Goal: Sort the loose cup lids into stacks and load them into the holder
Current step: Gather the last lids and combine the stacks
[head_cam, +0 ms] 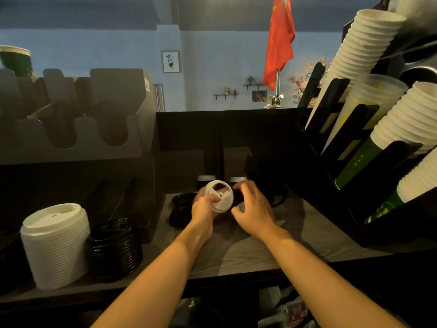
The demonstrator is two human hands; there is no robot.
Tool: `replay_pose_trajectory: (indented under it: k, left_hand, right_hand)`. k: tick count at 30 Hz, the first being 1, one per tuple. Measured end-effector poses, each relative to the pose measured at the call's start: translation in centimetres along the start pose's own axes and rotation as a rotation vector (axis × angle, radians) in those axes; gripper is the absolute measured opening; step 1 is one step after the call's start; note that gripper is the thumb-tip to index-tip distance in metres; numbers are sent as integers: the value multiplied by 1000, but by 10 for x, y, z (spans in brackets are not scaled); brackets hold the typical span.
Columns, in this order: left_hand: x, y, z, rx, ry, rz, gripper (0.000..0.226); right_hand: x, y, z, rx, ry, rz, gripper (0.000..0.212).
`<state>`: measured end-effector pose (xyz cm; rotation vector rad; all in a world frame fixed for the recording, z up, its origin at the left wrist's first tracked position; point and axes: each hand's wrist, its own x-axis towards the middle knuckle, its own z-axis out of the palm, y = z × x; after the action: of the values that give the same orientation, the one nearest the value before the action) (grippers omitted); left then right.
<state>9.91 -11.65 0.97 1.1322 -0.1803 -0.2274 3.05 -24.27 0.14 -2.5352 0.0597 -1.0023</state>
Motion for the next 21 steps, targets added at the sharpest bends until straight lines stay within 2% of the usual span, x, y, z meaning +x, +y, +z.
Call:
replay_pose_trajectory:
  k: [2, 5, 7, 10, 12, 14, 17, 19, 21]
  left_hand:
    - [-1, 0, 1, 45, 39, -17, 45]
    - [-2, 1, 3, 82, 94, -62, 37]
    - [-3, 1, 4, 93, 143, -103, 38]
    - [-3, -2, 5, 136, 173, -118, 50]
    - [-2, -2, 6, 155, 189, -120, 43]
    - [-1, 0, 5, 163, 241, -123, 40]
    - [-1, 1, 2, 171, 264, -107, 55]
    - [0, 0, 2, 191, 254, -114, 58]
    - [1, -3, 3, 253, 234, -101, 60]
  right_hand:
    - [0, 0, -1, -131, 13, 94, 51]
    - [1, 0, 1, -365, -112, 195, 66]
    - [0, 2, 2, -380, -210, 226, 71]
    - [1, 2, 1, -298, -293, 223, 71]
    - [1, 2, 0, -208, -291, 202, 67]
    - [1, 2, -2, -88, -239, 208, 56]
    - [2, 1, -7, 43, -81, 278, 31]
    - [3, -1, -8, 86, -12, 282, 30]
    - [5, -4, -7, 292, 13, 291, 29]
